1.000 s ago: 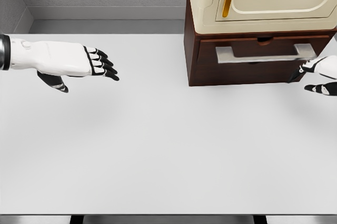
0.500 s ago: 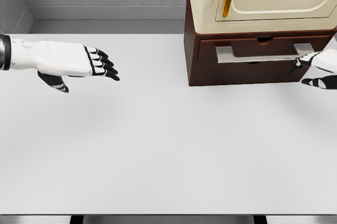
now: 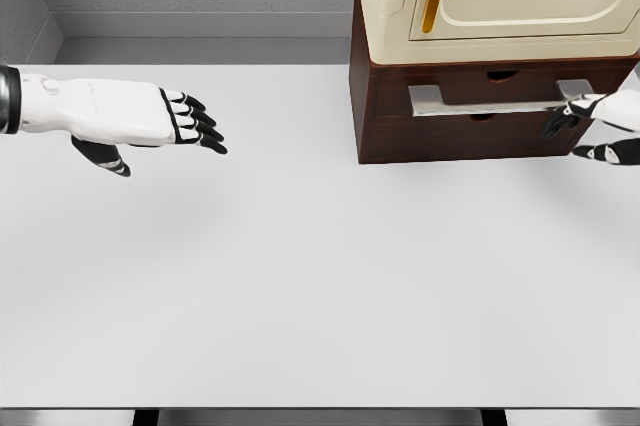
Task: Put the switch into the drawer with left arm, and close the drawer with right arm
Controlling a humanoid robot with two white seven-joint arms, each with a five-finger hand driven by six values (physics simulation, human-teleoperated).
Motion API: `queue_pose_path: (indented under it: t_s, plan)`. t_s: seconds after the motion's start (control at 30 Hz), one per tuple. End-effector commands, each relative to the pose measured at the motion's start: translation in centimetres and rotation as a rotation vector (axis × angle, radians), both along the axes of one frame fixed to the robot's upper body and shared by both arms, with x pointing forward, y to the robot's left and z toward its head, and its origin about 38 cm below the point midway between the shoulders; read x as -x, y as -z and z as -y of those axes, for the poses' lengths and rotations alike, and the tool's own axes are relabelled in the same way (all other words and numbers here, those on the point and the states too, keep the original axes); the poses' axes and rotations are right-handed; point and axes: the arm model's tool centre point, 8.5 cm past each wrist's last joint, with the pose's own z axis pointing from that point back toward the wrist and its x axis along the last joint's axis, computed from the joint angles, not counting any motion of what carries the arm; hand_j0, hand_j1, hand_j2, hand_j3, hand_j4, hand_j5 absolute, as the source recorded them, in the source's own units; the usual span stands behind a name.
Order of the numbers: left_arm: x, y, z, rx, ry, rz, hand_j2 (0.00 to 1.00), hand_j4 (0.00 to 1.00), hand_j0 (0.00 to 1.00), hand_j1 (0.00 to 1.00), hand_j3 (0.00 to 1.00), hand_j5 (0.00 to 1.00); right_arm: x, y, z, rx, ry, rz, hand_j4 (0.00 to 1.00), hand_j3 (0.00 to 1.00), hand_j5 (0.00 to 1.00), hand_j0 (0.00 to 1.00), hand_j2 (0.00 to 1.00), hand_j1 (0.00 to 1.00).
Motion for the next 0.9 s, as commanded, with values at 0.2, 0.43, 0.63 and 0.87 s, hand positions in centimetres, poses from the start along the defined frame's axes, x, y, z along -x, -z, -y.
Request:
queue_pose_path:
  t_s: [0.2,0.43,0.63,0.87]
  plan:
    - [0.0,0.0,0.1,0.004,-0.001,-0.002,1.0,1.0,1.0,1.0,1.0,1.0,0.8,0.6,-0.9,0.044,-0.038,0.011,0.62,0.62,0.62,0.62,0.62,0.62]
    - [0.0,0.0,0.1,0.006,0.0,-0.002,1.0,1.0,1.0,1.0,1.0,1.0,3.9,1.3,-4.5,0.072,-0.176,-0.008,0.8,0.8,0.8,0.8,0.8,0.8]
    - [0.1,0.8,-0.3,0.003,-0.011,-0.022,1.0,1.0,1.0,1.0,1.0,1.0,5.8,2.4,-7.0,0.095,-0.263,-0.024,1.0,1.0,1.0,1.0,1.0,1.0]
    - [-0.1,0.9,-0.7,0.001,-0.025,-0.026,1.0,1.0,1.0,1.0,1.0,1.0,5.8,2.4,-7.0,0.094,-0.263,-0.024,1.0,1.0,1.0,1.0,1.0,1.0]
